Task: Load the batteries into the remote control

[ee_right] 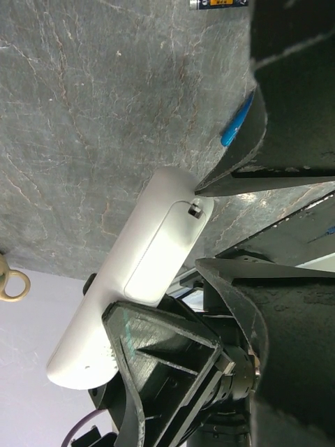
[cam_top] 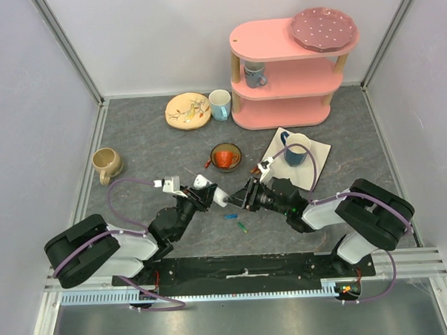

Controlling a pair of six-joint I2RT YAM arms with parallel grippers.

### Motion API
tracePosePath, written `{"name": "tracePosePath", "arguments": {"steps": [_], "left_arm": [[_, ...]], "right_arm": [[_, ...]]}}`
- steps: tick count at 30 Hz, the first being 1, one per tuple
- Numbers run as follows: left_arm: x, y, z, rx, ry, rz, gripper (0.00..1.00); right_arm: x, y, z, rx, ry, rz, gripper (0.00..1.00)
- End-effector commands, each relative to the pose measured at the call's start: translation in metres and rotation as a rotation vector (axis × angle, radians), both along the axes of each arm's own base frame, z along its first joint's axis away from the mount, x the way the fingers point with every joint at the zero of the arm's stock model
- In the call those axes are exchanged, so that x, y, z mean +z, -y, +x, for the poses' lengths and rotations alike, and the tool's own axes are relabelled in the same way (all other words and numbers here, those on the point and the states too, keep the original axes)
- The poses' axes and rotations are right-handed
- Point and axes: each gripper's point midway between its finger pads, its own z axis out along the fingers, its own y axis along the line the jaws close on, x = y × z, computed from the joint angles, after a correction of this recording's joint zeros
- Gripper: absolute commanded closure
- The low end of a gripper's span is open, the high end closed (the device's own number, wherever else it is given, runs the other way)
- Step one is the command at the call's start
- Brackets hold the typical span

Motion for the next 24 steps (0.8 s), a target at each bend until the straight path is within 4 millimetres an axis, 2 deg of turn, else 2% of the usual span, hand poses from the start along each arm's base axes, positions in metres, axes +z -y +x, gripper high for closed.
{"name": "tracePosePath", "arguments": {"steps": [1,9,14,24], "left_arm": [[0.06,-0.009,-0.006,0.003,0.155,-0.205,0.98],[0.059,-0.007,-0.008,-0.012,0.155,-0.201,0.98],[0.057,-0.005,-0.009,-0.022,0.149,-0.199,0.98],[0.055,-0.002,-0.009,-0.038,0.139,-0.199,0.98]], "right_arm": [[0.006,0.0,0.0,0.0,0.013,0.033,0.51],[0.013,-0.002,0.002,-0.003,0.023,0.061,0.51],[0.018,-0.002,0.003,-0.004,0.034,0.07,0.54],[0.017,-0.003,0.003,-0.004,0.033,0.07,0.58]]}}
